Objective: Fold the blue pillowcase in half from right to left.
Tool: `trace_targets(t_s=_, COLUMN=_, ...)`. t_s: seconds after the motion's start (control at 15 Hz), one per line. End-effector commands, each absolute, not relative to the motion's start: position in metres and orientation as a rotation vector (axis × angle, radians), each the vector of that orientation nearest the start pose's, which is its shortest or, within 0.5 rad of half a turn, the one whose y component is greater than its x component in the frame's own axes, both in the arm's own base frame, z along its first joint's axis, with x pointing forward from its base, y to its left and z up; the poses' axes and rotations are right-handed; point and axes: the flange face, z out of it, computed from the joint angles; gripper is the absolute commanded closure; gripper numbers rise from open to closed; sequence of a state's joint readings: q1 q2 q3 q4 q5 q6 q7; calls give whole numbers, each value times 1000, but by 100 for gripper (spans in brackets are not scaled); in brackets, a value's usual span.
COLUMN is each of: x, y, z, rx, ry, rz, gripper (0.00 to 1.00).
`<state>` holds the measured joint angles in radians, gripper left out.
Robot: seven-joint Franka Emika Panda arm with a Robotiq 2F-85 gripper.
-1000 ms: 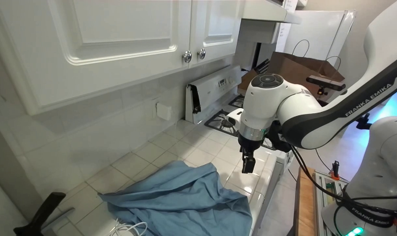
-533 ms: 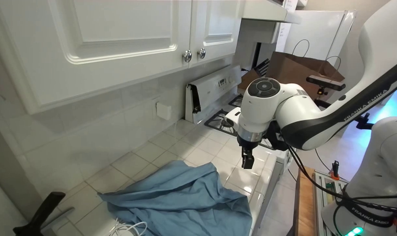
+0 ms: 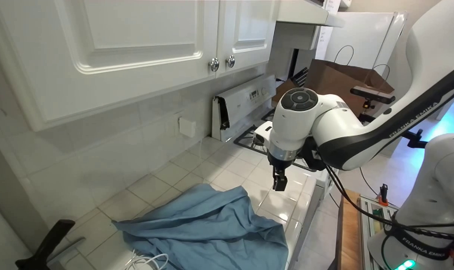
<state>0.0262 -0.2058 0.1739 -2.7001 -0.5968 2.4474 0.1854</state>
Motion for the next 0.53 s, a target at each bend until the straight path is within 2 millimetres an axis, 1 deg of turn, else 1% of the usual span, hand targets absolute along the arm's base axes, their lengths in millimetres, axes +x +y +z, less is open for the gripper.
trace_targets(t_s=0.0, x=420, y=76, z=281, rx=-3439, ry=-921, rz=-116, gripper=0)
trace_targets(t_s=0.2, x=436, y=81, z=270, rx=-3397, ry=-991, rz=-166, gripper=0)
trace_targets(t_s=0.47, x=448, y=92, z=257, rx=-3333, ry=-1053, rz=-215, gripper=0)
